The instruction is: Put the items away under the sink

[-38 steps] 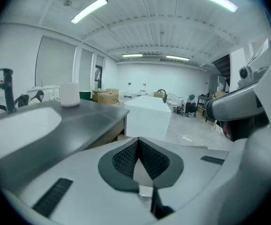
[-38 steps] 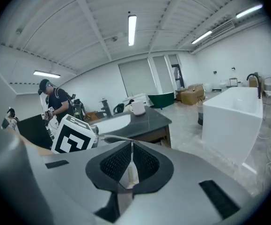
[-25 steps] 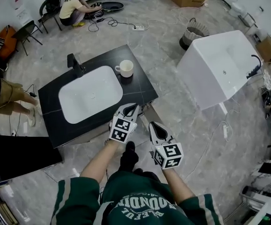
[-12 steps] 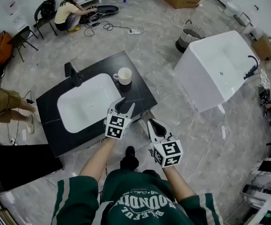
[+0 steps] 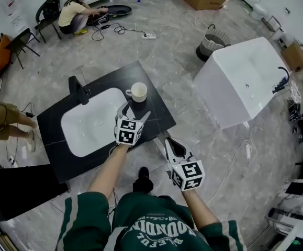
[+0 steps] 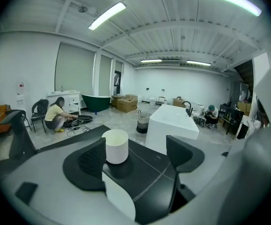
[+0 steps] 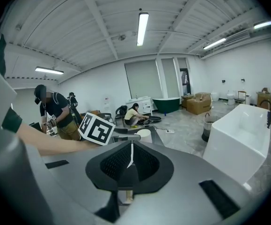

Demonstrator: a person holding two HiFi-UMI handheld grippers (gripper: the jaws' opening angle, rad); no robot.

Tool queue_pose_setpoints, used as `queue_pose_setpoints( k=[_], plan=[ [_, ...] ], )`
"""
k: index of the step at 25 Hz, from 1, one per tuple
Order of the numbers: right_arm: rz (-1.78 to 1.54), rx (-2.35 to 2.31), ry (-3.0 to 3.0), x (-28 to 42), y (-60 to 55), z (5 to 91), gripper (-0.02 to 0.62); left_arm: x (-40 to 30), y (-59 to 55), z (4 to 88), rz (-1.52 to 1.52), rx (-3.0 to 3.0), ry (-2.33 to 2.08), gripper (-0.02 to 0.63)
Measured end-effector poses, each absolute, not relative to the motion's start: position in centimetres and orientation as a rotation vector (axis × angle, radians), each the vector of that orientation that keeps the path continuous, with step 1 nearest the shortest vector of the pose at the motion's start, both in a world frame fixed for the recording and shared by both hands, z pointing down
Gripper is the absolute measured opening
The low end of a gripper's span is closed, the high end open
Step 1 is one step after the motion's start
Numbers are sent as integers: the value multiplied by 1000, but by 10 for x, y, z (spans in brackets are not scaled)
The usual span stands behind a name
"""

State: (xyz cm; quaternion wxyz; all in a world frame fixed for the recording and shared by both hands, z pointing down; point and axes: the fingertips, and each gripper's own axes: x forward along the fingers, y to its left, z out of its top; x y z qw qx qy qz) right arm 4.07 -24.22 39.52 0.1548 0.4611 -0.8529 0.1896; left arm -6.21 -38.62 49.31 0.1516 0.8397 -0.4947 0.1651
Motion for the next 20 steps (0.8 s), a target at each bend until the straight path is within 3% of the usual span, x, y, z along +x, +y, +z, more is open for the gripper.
queue_pose_setpoints(
  k=[7,20],
  plan=[
    [574,1325,-2395,46,-263,415,44,-68,-441,529,548,2357,-1439,445],
    [634,1374,-2305,78,-277,438,44,-70,-513,579,682,2243,-1438,451]
  ],
)
